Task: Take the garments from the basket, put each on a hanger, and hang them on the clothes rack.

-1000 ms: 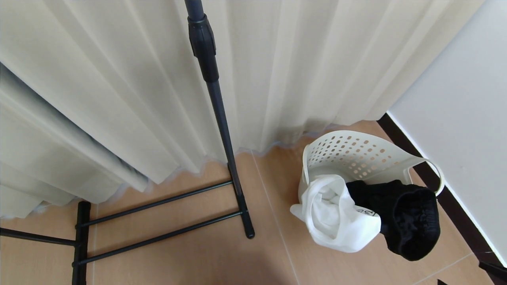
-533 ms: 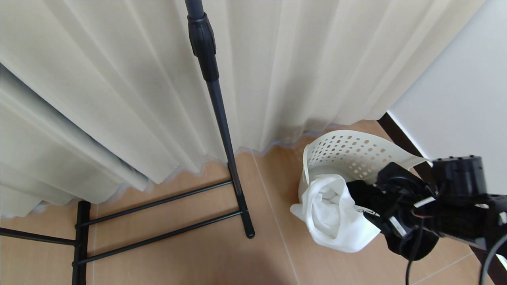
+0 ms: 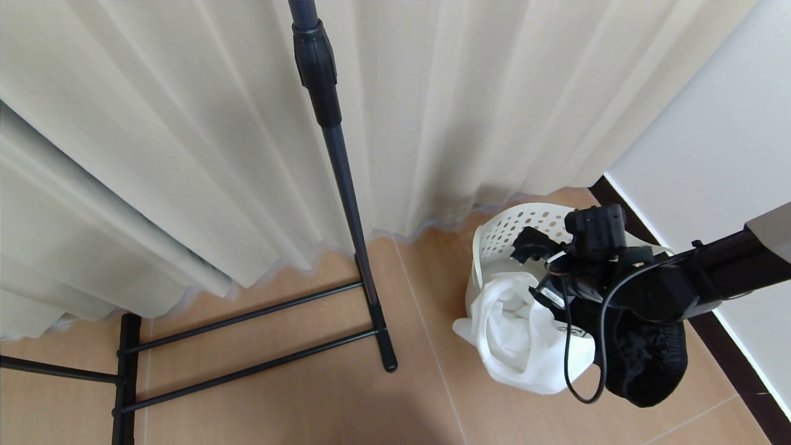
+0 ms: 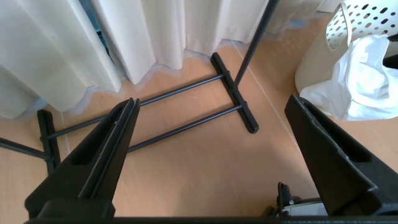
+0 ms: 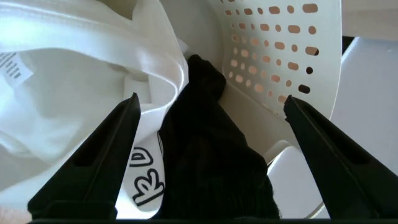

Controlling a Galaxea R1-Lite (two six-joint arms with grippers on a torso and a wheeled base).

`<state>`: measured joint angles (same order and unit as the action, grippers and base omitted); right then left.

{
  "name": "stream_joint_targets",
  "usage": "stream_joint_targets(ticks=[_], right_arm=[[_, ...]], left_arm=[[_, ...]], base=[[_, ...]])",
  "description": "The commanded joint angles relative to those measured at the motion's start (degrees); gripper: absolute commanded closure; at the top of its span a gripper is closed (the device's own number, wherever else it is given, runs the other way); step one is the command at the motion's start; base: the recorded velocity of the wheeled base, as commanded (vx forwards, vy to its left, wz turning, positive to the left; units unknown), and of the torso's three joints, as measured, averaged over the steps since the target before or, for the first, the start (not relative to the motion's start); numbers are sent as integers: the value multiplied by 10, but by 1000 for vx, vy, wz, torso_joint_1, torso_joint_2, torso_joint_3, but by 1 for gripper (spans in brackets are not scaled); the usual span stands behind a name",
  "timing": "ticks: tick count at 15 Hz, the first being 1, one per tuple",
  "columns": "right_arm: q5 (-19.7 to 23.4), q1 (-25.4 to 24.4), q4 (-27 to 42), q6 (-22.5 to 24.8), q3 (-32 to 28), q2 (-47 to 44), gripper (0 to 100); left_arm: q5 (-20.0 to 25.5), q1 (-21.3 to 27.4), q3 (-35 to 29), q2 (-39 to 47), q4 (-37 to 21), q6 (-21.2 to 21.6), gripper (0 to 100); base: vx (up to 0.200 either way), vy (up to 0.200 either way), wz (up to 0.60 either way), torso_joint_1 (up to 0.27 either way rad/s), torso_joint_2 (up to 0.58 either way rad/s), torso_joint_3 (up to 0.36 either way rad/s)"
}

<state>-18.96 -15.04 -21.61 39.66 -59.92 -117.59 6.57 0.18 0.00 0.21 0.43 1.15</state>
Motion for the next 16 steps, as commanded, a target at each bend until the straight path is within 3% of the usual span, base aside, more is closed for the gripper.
stream_joint_targets(ticks=[1,7,13,14,16], right_arm=[[-8,-4,3,8,-35,-43,0],[-18,-5,3,27,-59,-70,0],[-24,-13,3,28,-134,-119,0],[-24,-14,3,28,-136,-122,100],[-24,-16,3,28,-138,-123,100]], left_arm=[[0,0,0,0,0,0,0],[0,0,0,0,0,0,0],[1,0,0,0,0,0,0],[1,0,0,0,0,0,0],[1,0,0,0,0,0,0]], base=[[0,0,0,0,0,0],[0,0,0,0,0,0],[0,0,0,0,0,0],[0,0,0,0,0,0],[0,0,0,0,0,0]])
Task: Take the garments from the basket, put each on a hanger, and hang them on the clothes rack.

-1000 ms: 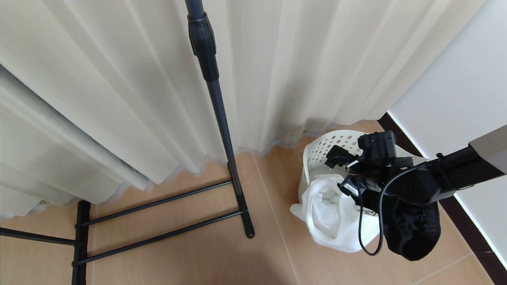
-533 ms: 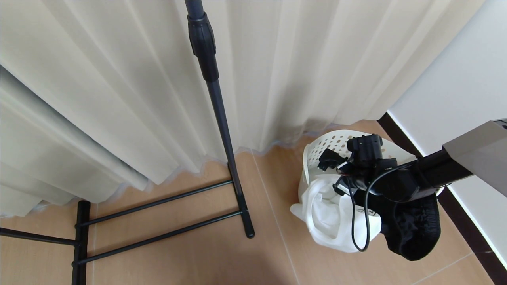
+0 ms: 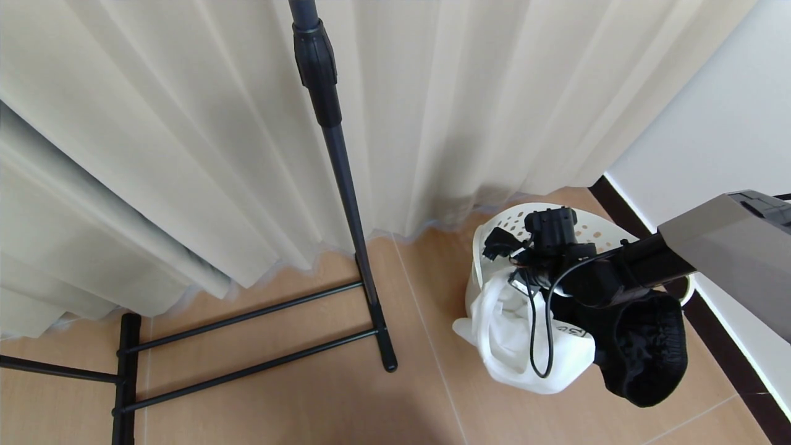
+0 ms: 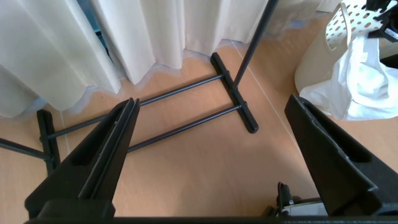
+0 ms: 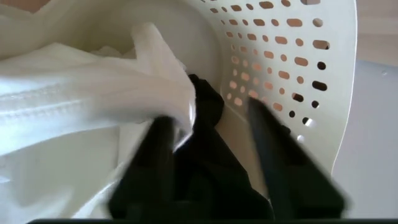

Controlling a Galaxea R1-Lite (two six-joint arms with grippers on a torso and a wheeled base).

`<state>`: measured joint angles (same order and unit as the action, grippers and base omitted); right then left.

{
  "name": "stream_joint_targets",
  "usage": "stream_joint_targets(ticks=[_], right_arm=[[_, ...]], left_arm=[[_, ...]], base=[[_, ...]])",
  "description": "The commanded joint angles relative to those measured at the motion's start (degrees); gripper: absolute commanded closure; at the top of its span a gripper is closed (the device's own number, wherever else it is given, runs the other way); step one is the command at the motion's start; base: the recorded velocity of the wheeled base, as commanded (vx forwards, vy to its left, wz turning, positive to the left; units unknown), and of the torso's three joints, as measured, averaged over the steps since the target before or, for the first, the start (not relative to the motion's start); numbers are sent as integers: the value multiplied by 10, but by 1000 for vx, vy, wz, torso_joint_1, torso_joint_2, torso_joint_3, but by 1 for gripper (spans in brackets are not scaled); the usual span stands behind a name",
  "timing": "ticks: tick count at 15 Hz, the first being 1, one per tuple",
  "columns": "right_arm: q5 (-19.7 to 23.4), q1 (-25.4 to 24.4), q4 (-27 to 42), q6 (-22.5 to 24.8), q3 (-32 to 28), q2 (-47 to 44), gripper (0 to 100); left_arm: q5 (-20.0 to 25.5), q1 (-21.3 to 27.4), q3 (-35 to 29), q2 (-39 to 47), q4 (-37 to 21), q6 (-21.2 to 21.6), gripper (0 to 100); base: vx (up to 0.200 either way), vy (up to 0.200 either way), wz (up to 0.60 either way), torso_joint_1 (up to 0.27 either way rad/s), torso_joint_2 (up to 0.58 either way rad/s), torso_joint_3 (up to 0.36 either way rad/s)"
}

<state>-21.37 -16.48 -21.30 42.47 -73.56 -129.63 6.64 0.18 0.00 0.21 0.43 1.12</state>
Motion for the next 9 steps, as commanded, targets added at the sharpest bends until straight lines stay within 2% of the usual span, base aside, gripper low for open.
stream_joint_targets(ticks=[1,4,6,9], right_arm=[[0,-1,-1,-1,2,-2,100],[2,-1,-9,-13,32,15,100],[3,-12,-10,-74,111,94,100],[5,-50,-10,-214,239,234,100]], left_arm=[[0,0,0,0,0,0,0],[-1,0,0,1,0,-1,0],[-1,0,0,0,0,-1,0],[-1,0,0,0,0,-1,0]], base=[[0,0,0,0,0,0],[0,0,0,0,0,0],[0,0,0,0,0,0],[0,0,0,0,0,0]])
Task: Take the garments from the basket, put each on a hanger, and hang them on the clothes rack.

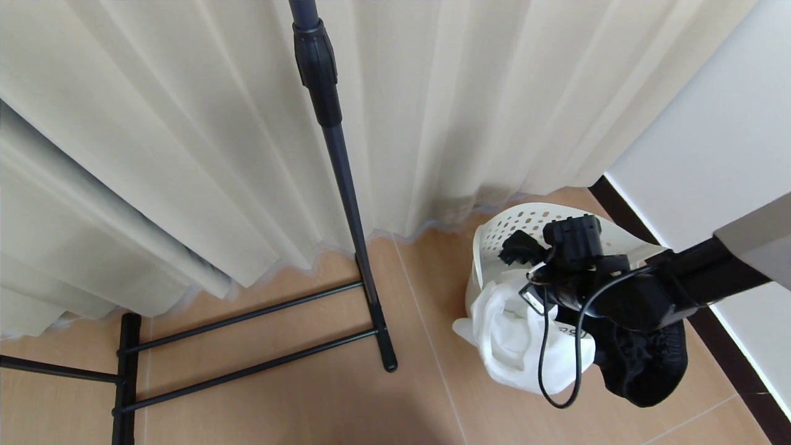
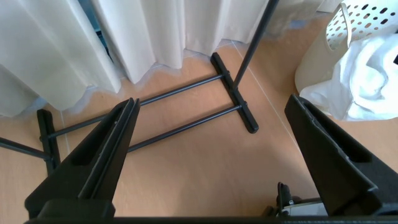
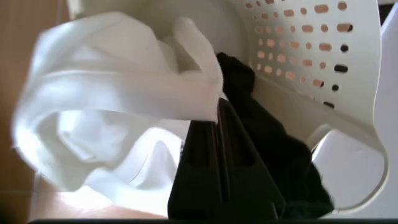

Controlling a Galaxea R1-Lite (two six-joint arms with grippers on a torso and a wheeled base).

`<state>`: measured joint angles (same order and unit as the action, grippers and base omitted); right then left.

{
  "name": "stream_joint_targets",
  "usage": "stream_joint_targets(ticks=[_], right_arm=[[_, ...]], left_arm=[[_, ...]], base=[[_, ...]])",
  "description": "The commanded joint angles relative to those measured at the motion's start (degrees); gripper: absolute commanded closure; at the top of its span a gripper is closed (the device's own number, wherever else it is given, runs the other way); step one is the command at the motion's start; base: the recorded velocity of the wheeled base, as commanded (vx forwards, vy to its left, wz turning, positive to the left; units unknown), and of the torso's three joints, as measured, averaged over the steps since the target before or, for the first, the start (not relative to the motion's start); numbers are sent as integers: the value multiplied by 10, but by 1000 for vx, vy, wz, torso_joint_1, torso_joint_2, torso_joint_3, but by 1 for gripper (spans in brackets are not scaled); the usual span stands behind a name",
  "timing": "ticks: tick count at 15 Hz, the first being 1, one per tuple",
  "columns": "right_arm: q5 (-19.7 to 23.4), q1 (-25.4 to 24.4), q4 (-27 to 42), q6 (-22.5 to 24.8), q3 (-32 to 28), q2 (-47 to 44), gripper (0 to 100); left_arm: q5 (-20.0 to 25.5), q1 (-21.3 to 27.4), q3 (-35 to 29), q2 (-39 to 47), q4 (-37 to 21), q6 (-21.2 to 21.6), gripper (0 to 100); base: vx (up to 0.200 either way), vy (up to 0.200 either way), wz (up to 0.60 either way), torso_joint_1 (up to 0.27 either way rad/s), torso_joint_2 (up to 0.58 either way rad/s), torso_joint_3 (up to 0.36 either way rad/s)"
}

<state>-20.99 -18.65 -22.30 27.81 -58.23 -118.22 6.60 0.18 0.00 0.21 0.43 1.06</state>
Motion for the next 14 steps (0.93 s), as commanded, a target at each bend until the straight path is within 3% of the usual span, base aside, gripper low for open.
stream_joint_targets(ticks=[1,2,4,8,14], right_arm=[[1,-48,1,-102,132,179,100],[1,-53,1,-107,140,191,100],[1,-107,4,-121,201,335,100],[3,-180,9,-120,242,490,100],[4,-191,4,-119,260,513,100]], left_arm=[[0,0,0,0,0,1,0],[0,0,0,0,0,1,0],[1,0,0,0,0,1,0],[2,0,0,1,0,1,0],[2,0,0,0,0,1,0]], base=[[0,0,0,0,0,0],[0,0,0,0,0,0],[0,0,0,0,0,0],[0,0,0,0,0,0],[0,0,0,0,0,0]])
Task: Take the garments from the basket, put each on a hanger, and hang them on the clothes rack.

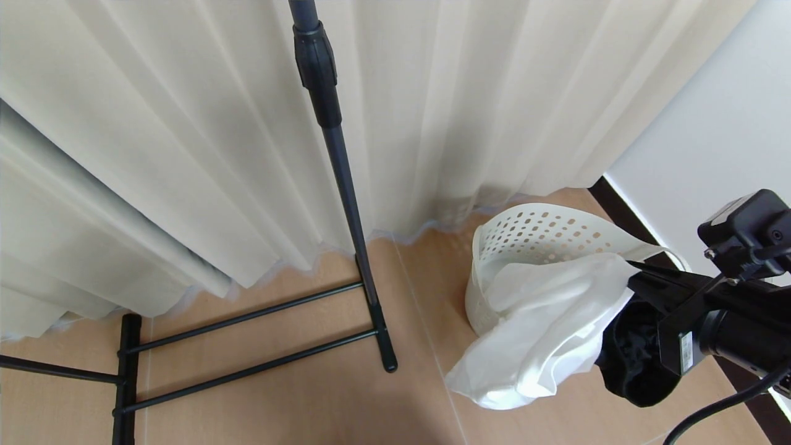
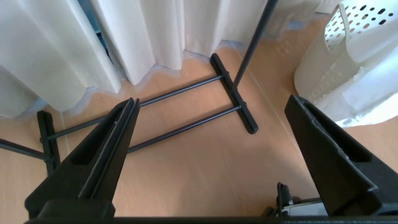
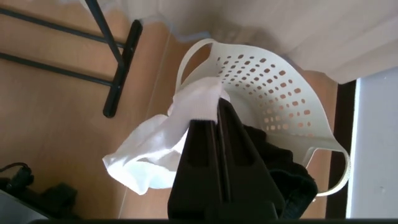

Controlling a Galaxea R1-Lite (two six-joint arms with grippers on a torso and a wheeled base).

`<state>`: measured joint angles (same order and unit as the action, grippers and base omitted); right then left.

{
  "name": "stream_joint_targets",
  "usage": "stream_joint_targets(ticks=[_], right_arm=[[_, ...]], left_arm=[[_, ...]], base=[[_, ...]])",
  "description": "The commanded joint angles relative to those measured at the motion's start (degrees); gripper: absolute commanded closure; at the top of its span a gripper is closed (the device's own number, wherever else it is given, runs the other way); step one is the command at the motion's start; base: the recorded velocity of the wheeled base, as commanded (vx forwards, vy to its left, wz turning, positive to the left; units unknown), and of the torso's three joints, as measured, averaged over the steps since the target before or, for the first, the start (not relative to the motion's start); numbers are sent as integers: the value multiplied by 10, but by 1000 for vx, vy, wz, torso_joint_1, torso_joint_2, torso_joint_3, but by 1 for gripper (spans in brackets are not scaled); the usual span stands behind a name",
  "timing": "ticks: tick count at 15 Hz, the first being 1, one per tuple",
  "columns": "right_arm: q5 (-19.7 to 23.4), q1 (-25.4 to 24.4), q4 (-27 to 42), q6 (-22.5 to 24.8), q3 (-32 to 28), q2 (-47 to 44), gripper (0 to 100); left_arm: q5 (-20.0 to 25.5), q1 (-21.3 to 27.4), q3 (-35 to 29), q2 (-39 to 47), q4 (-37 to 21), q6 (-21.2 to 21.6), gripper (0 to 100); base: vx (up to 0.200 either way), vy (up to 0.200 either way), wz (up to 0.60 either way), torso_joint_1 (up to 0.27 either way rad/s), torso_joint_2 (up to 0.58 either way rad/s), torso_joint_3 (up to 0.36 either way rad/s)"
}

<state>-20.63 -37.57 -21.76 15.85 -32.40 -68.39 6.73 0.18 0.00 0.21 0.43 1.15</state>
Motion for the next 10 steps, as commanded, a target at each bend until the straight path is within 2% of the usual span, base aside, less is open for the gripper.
stream_joint_targets(ticks=[1,4,6,10], right_arm=[[1,-1,-2,1,1,14,100],[4,-1,-3,0,5,12,100],[40,-1,-3,0,8,11,100],[45,0,-3,1,4,11,100]], left_arm=[[0,0,0,0,0,0,0],[0,0,0,0,0,0,0],[0,0,0,0,0,0,0],[0,0,0,0,0,0,0]], base=[[0,0,0,2,7,115],[0,0,0,-1,4,172],[0,0,0,-2,2,205],[0,0,0,1,4,200]])
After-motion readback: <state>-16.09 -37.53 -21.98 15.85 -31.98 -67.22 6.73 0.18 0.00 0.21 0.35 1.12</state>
